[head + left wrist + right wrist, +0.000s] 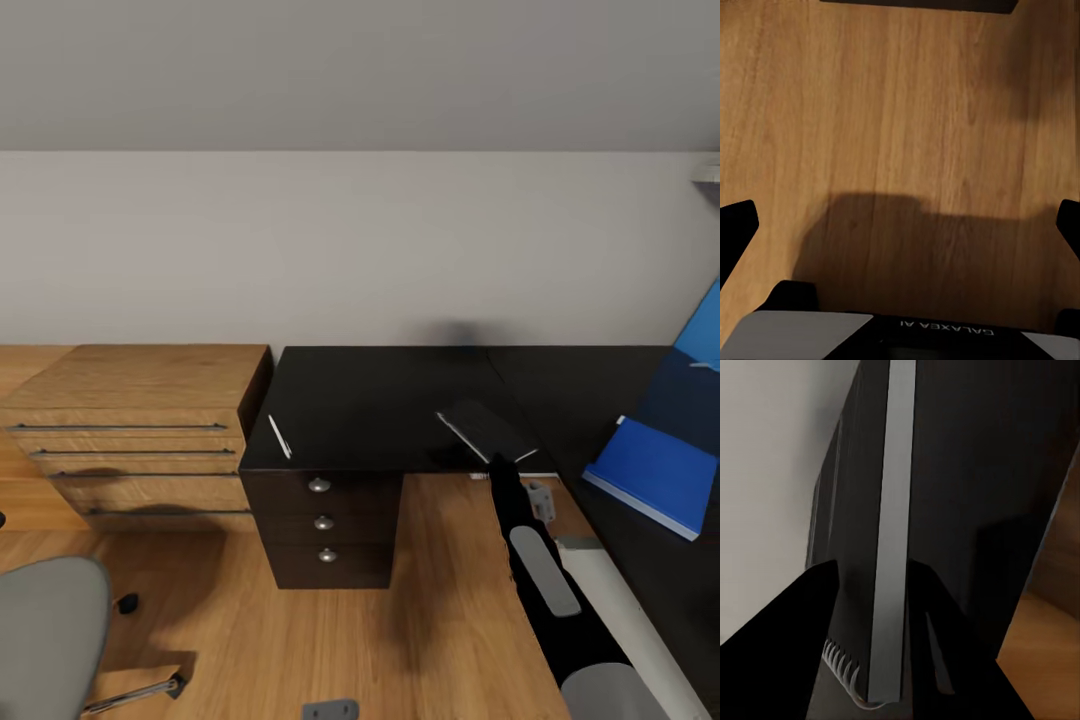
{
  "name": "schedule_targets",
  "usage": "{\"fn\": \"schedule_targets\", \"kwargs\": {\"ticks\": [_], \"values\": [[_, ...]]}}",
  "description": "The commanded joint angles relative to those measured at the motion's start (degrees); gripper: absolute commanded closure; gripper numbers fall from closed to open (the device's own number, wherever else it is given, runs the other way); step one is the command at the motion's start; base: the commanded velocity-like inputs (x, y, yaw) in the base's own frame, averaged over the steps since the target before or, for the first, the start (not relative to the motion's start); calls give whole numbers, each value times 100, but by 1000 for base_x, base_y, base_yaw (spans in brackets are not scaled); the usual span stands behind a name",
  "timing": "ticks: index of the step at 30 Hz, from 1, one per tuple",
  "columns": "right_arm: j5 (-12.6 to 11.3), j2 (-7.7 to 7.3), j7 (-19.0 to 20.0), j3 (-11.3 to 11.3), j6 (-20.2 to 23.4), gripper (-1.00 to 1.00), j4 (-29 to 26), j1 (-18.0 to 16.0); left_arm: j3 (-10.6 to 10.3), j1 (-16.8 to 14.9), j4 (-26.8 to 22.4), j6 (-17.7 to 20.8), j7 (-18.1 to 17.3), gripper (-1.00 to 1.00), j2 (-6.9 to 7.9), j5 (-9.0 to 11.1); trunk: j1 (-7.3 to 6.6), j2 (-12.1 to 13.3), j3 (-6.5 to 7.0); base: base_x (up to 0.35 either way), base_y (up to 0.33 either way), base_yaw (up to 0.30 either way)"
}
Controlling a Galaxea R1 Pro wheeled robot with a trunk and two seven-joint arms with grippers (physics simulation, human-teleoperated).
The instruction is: In the bedroom, organize the workspace by keeping the computer under the desk, ensuring the monitor is on the desk, placing the keyboard on the desk next to the monitor, placing the mouse on the desk next to the keyboard, moving the folder from the swivel chair onto the desk next to the mouse, stacking the notebook on top of the folder with the pen on top of the notebook, and positioning the swivel chair next to the desk.
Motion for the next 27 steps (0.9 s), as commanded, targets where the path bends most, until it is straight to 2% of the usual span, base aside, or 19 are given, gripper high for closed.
{"fn": "schedule_targets", "kwargs": {"ticks": [1,3,5,8,13,20,27], "values": [[-51,-15,-28,-5,-42,100,-59,13,-17,-5,-8,27,41,-100,3,22,0,-3,-9,0,0,-210],[-50,-66,-36,-179,-55,100,-300,132,-17,-5,0,27,39,-100,3,27,0,-3,-16,0,0,-221],[-53,-96,-53,-445,-44,100,-619,280,-17,-5,21,27,38,-100,0,29,0,-3,-24,0,0,-228],[-51,-118,-90,-726,-31,100,-955,423,-17,-5,38,21,38,-100,-9,24,-66,118,18,0,0,-231],[-50,-134,-201,-1023,-29,100,-1066,470,-18,-5,47,19,38,-100,-13,22,-176,318,85,0,0,-227],[-50,-142,-426,-1483,-27,100,-1082,480,-17,-5,45,18,38,-100,-7,17,-176,318,41,0,0,-199],[-60,-147,-416,-1545,-19,100,-1084,480,-13,-5,50,-105,38,-100,3,14,-176,318,4,61,-91,-153]]}}
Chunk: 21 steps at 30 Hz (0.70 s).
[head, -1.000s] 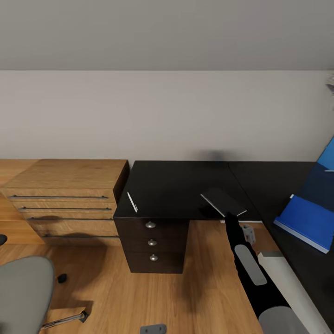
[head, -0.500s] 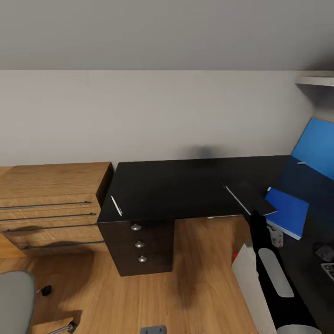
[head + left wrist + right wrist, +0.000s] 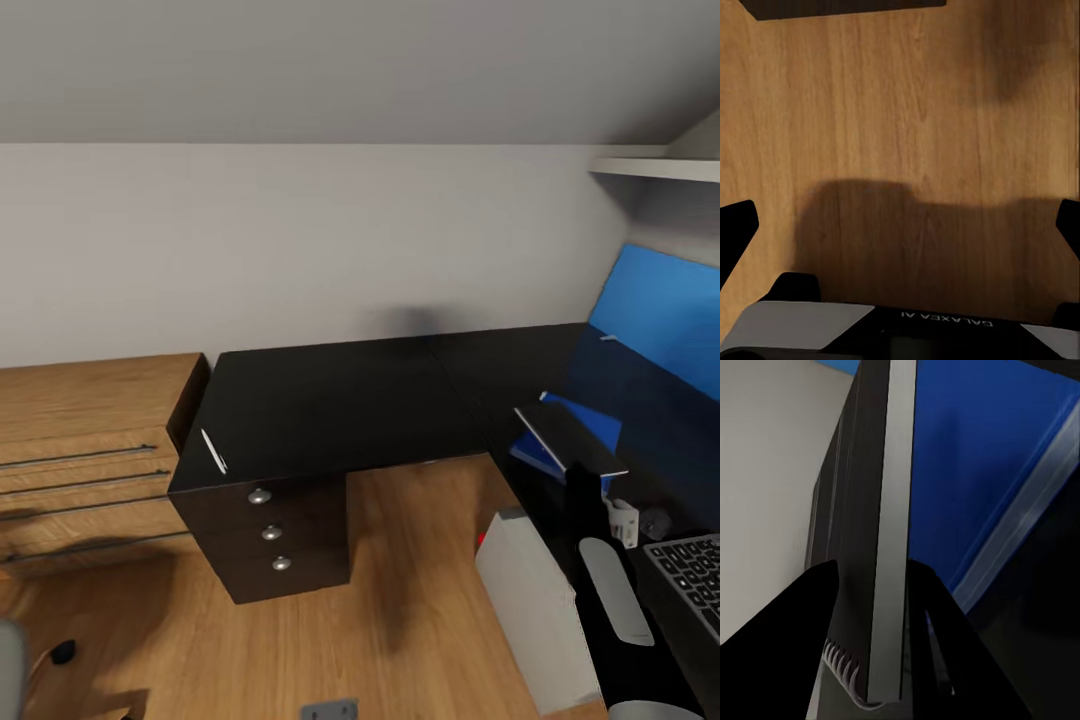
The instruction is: In the bedroom, organize the workspace by keeping the computer under the desk, ensuring the monitor is on the desk, placing the keyboard on the desk next to the monitor, placing the mouse on the desk next to the keyboard, moving the folder from the swivel chair onto the desk next to the mouse, stacking the notebook on top of the folder with the pen on top of the notebook, and positioning the swivel chair next to the desk.
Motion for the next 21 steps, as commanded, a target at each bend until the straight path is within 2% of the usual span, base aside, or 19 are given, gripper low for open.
{"fn": "schedule_targets", "kwargs": {"ticks": [1,14,21], "values": [[-47,-6,-6,8,-22,100,-17,-3,-22,-4,9,-53,42,-100,3,19,1,-3,-6,138,-215,-32],[-33,10,31,-1,53,100,-115,12,-33,-4,172,-147,42,-100,-7,19,1,-3,-8,21,-31,-4],[20,6,95,-2,13,100,-135,10,-30,-4,175,-148,42,-100,-6,19,1,-3,-8,146,-137,0]]}}
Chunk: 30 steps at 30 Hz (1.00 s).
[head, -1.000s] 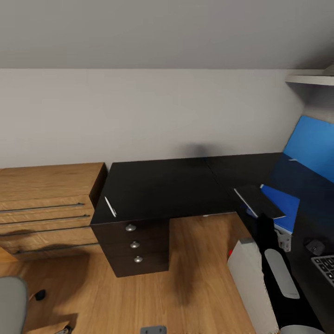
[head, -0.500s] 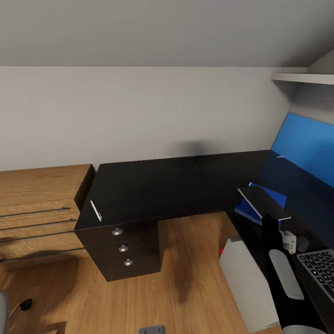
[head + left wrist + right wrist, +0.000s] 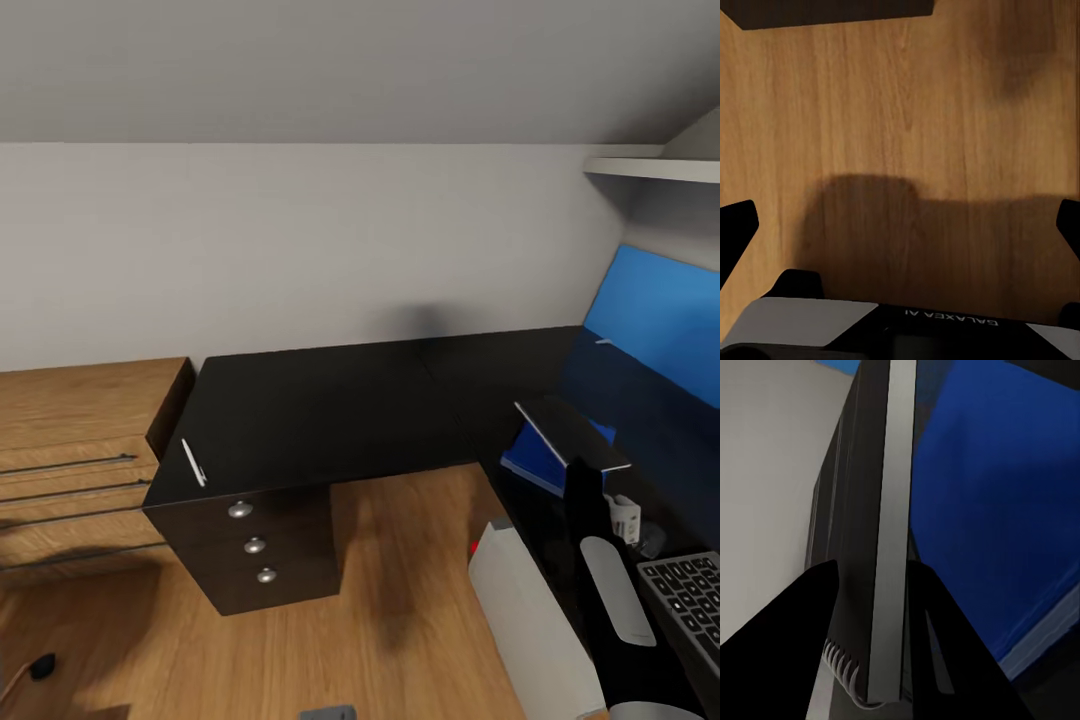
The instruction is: In the bedroom, organize the workspace by keeping the computer under the desk, ensuring the monitor is on the desk, placing the keyboard on the desk next to the monitor, placing the mouse on the desk next to the keyboard, moving the folder from the swivel chair onto the desk next to the mouse, stacking the notebook on top of the folder with the pen on top of the notebook, and positioning the swivel chair next to the desk.
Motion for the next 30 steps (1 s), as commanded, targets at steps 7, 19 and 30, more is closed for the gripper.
{"fn": "schedule_targets", "kwargs": {"ticks": [7,19,30], "values": [[260,-9,-48,8,-48,100,-7,-2,-57,-5,-9,30,42,-100,-4,6,1,-3,-5,24,-23,0],[922,-2,-586,8,-52,100,2,-4,-68,-5,-9,30,42,-100,-5,4,1,-3,-5,1,-1,0],[979,-8,-634,4,-52,100,2,-6,-62,-5,-9,24,42,-100,-5,5,1,-3,-5,70,0,0]]}}
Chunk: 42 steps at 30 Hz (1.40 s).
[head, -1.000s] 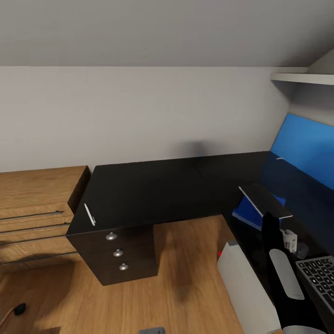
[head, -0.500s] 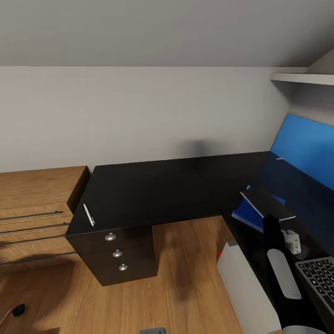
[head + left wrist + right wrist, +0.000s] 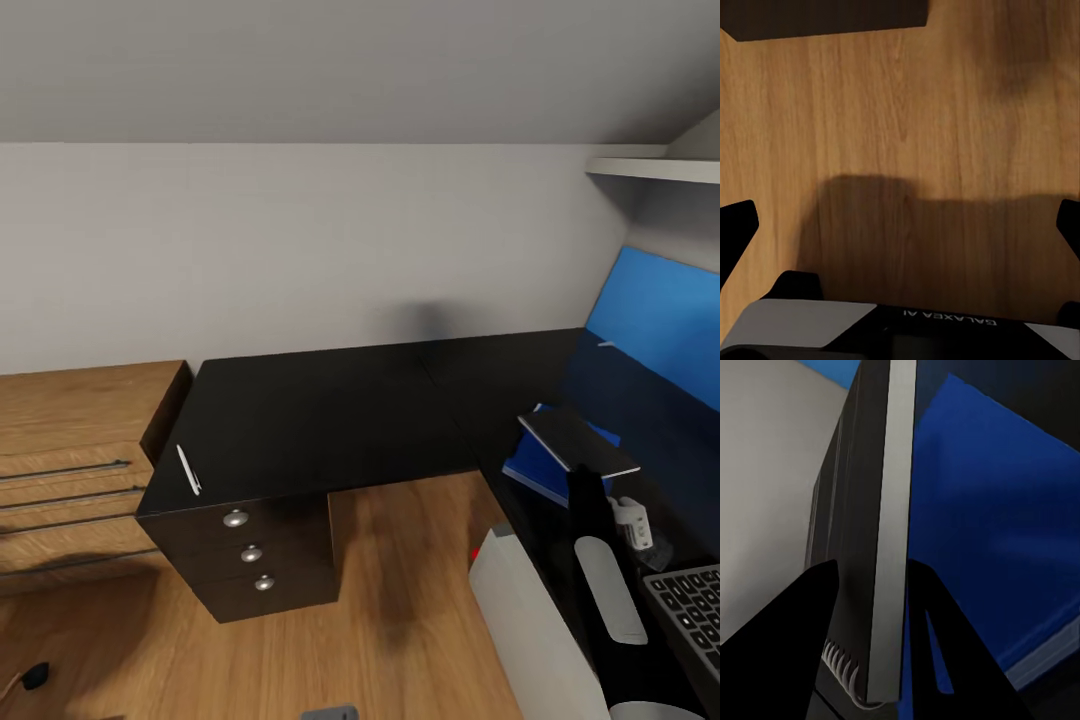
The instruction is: In the bedroom, organize the workspace by keeping the computer under the desk, ensuring the monitor is on the desk, placing the keyboard on the desk next to the monitor, placing the mouse on the desk next to the keyboard, moving the folder from the swivel chair onto the desk next to the mouse, stacking the notebook on top of the folder with the pen on top of the notebook, and positioning the swivel chair next to the desk.
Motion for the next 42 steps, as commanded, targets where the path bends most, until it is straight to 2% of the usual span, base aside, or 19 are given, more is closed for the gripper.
{"fn": "schedule_targets", "kwargs": {"ticks": [1,11,17,23,24,35,42], "values": [[-57,-4,-13,11,-36,100,-5,-3,-19,-5,-9,30,42,-100,4,15,2,-3,-5,154,0,0],[-55,-5,-18,5,-36,100,-5,-3,-19,-5,-9,31,42,-100,4,21,2,-3,-5,32,0,0],[-49,-5,-261,5,-36,100,-12,-3,-19,-5,-9,30,42,-100,4,21,2,-3,-5,1,0,0],[-48,-1,-311,11,-37,100,-13,-3,-19,-5,-9,35,42,-100,4,23,2,-3,-5,0,0,0],[-48,-1,-317,13,-37,-100,-17,-3,-19,-5,-9,36,42,-100,4,26,2,-3,-5,0,0,0],[-49,-5,-312,14,-36,-100,-22,-3,-19,-5,-9,30,42,-100,4,23,2,-3,-5,-5,0,0],[-54,-1,-303,14,-41,-100,-14,-3,-19,-5,-8,35,42,-100,0,21,2,-3,-5,-181,0,0]]}}
